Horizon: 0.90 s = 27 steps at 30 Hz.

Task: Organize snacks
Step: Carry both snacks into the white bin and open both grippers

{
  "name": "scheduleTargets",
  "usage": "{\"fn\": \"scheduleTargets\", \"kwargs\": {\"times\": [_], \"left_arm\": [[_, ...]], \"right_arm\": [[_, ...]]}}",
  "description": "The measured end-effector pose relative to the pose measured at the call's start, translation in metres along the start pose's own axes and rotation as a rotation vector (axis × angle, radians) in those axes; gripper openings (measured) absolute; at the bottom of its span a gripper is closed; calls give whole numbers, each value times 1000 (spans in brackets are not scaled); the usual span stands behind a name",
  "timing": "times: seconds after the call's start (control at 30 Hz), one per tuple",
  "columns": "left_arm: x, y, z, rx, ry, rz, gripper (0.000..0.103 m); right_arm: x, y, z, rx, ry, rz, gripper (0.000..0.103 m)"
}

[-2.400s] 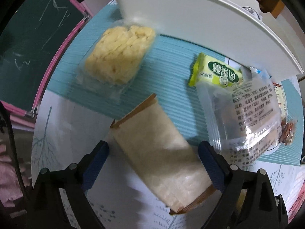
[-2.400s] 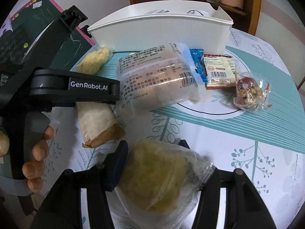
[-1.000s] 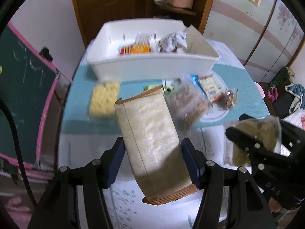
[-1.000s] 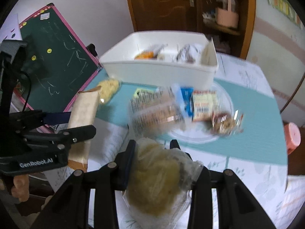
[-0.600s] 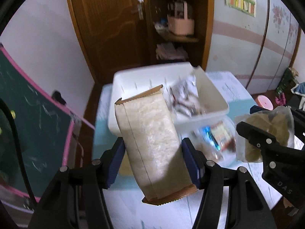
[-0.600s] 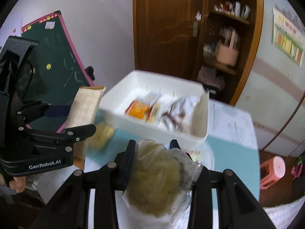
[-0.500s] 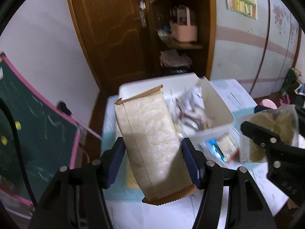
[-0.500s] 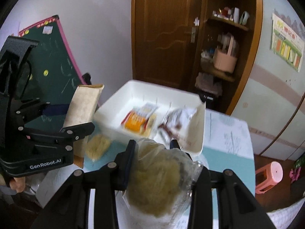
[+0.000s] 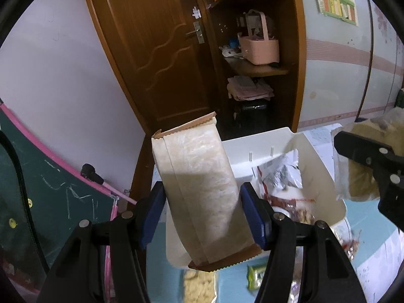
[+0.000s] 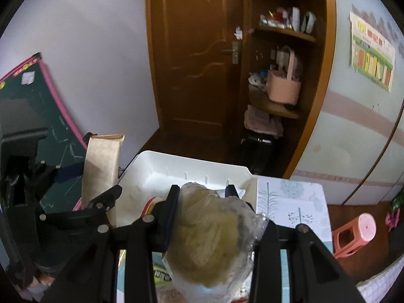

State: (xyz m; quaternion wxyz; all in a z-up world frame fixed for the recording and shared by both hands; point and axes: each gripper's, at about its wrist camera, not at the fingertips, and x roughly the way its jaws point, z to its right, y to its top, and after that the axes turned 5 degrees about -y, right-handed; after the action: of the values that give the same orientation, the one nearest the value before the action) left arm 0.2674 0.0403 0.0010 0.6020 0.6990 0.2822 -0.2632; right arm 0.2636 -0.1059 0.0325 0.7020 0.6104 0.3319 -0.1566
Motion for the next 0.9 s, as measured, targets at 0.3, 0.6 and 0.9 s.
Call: {"fn": "scheduleTargets", "kwargs": {"times": [0.3, 0.6, 0.9], "left_arm": [[74, 5, 1, -47, -52, -108, 60], [117, -14, 4, -82, -106, -206, 60], [133, -20, 10, -104, -182, -271, 93]], "right_arm": [[69, -1, 13, 63, -20, -108, 37], [118, -16, 20, 94, -34, -204, 38], [132, -26, 26, 149, -10, -238, 67]]}}
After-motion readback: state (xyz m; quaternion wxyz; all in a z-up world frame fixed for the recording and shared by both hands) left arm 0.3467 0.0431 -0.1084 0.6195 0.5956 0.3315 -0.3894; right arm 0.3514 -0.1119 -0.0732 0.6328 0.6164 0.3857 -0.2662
